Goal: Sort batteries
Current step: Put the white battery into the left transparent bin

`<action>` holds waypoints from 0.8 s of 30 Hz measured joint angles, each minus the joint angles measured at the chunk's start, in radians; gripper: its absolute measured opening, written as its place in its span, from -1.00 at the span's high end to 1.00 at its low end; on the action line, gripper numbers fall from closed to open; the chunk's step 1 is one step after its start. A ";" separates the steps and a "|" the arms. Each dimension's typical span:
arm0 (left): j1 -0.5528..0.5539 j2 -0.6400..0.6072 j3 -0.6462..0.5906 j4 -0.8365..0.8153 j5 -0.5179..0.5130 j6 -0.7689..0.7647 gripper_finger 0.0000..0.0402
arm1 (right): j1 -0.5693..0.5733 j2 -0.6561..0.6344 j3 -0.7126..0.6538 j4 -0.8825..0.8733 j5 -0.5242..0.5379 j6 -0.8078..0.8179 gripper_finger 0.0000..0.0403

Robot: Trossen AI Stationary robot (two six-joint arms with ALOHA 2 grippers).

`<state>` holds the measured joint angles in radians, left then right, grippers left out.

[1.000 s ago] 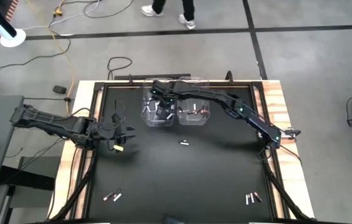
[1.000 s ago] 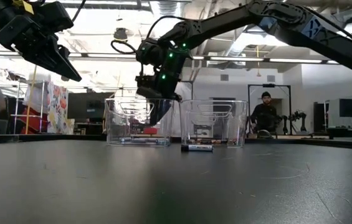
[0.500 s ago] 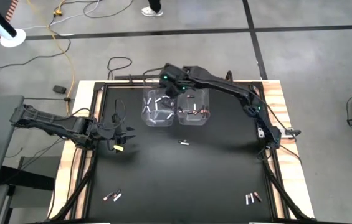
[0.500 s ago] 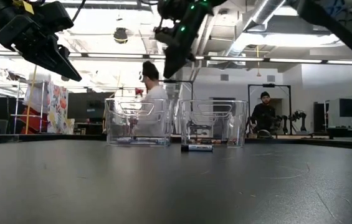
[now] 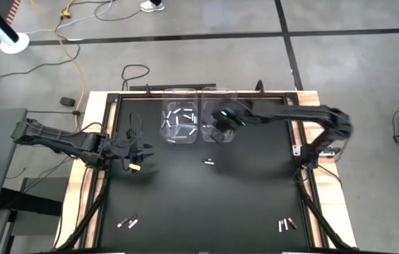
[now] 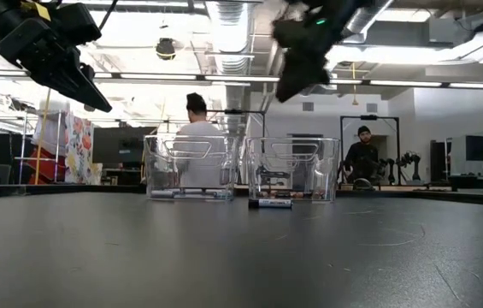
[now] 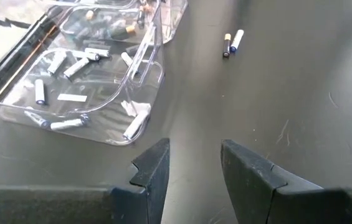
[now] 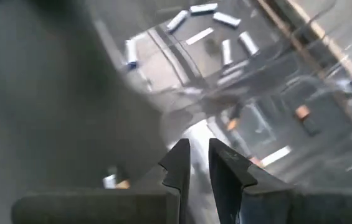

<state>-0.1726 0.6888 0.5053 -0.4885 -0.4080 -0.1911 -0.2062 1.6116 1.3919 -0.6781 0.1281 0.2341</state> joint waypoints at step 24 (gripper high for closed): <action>0.000 0.000 0.000 -0.001 0.000 0.011 0.31 | 0.516 -0.216 -0.709 0.333 0.106 0.643 0.62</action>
<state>-0.1726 0.6889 0.5053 -0.4892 -0.4080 -0.1802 0.3101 1.3959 0.6830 -0.3447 0.2346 0.8771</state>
